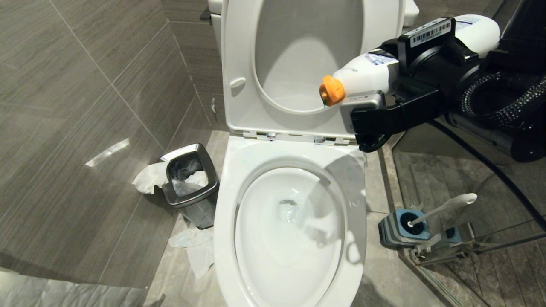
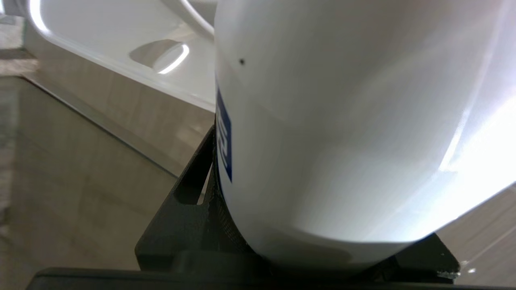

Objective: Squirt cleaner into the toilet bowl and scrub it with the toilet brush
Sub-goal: Pour in the cleaning agent

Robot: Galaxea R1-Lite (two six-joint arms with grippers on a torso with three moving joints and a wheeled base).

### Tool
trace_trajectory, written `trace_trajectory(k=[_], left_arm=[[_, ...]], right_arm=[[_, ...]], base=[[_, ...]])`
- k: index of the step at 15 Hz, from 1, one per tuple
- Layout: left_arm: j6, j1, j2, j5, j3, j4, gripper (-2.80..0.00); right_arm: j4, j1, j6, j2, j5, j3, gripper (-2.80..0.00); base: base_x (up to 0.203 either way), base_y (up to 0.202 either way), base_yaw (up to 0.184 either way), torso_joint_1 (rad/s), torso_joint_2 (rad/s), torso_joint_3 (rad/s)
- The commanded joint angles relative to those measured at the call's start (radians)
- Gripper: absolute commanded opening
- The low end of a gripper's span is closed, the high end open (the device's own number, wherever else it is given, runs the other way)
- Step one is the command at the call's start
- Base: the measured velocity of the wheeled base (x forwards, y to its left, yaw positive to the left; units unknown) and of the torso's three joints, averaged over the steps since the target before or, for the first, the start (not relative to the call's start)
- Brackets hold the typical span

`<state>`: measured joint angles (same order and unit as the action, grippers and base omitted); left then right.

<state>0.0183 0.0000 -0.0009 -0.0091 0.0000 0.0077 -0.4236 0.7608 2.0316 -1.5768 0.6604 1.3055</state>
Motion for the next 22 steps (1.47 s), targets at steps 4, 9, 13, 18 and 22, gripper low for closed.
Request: trace_trajectory(k=[4,9,13,18,22], left_arm=[[0.0,0.0,0.001,0.0,0.002,0.0,-2.8],[-0.001,0.0,0.001,0.0,0.002,0.0,-2.8],[-0.001,0.0,0.001,0.0,0.002,0.0,-2.8],[-0.001,0.0,0.001,0.0,0.003,0.0,-2.8],[-0.001,0.0,0.001,0.0,0.003,0.0,-2.8]], right_arm=[[-0.001,0.012,0.044,-0.015,0.004,0.047,-2.8],[-0.002,0.024,0.044,-0.019,0.004,0.052,-2.8],[-0.003,0.031,0.042,-0.023,0.005,0.066,-2.8],[-0.004,0.05,0.025,-0.031,0.008,0.069,-2.8],[-0.002,0.051,-0.118,-0.032,0.01,0.063,-2.8]], base=[[0.0,0.0,0.0,0.0,0.0,0.0],[0.0,0.0,0.0,0.0,0.0,0.0],[0.0,0.0,0.0,0.0,0.0,0.0],[0.0,0.0,0.0,0.0,0.0,0.0],[0.0,0.0,0.0,0.0,0.0,0.0]])
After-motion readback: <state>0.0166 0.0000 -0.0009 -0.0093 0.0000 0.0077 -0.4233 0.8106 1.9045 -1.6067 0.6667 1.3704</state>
